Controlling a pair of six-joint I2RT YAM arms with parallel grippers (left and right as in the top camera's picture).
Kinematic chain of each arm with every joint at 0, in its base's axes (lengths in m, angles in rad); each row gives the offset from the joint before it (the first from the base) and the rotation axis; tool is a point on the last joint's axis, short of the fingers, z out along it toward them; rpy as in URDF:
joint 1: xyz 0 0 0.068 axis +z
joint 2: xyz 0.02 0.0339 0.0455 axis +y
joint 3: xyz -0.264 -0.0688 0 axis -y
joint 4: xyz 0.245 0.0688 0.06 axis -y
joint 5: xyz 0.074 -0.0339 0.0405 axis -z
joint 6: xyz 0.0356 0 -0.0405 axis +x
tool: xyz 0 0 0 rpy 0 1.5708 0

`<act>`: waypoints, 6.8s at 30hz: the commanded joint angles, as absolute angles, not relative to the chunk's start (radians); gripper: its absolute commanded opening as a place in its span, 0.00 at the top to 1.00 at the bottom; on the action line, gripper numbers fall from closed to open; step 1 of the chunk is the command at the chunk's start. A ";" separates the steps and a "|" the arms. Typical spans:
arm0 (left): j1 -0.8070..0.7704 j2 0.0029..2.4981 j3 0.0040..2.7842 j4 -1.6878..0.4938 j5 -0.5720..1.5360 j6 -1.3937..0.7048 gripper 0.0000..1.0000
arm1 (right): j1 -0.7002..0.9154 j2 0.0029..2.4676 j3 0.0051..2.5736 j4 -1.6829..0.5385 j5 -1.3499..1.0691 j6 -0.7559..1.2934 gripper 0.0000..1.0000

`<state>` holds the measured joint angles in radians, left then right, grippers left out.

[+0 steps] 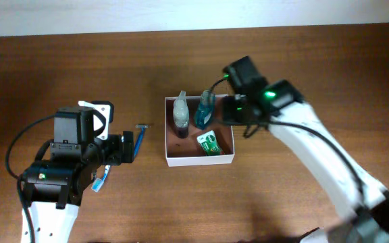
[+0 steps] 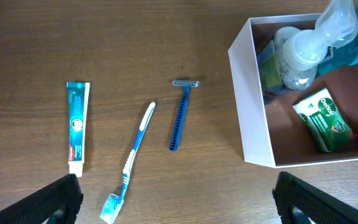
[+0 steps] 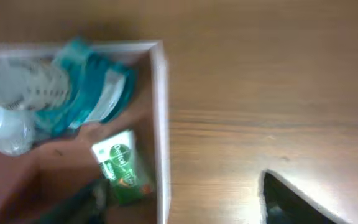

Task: Pack container
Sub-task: 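Carry the Dettol box into the box and release it, then retract the right gripper and move the left gripper to the blue razor, then lift the razor with the left gripper and drop it into the box, then grasp the blue-white toothbrush with the left gripper, then carry the toothbrush into the box and release it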

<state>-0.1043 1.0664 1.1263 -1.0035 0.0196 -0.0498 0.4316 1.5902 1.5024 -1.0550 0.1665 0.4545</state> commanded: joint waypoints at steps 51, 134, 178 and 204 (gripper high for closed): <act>-0.175 2.045 1.362 -0.989 0.050 -0.057 0.18 | -0.204 1.283 1.157 -1.312 0.019 0.288 0.00; -0.273 1.482 1.613 -1.242 -0.076 0.128 0.01 | -0.204 1.283 1.157 -1.304 0.014 0.287 0.01; 0.049 1.976 1.242 -1.071 0.004 0.124 0.83 | -0.204 1.283 1.157 -1.304 0.011 0.284 0.01; -0.274 1.419 1.396 -1.056 0.016 0.190 1.00 | -0.204 1.283 1.157 -1.304 0.011 0.284 0.01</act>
<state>-0.1780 1.5143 1.3834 -1.0840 -0.0048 0.1234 -0.1967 1.2858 1.1606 -1.3048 0.0162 0.2840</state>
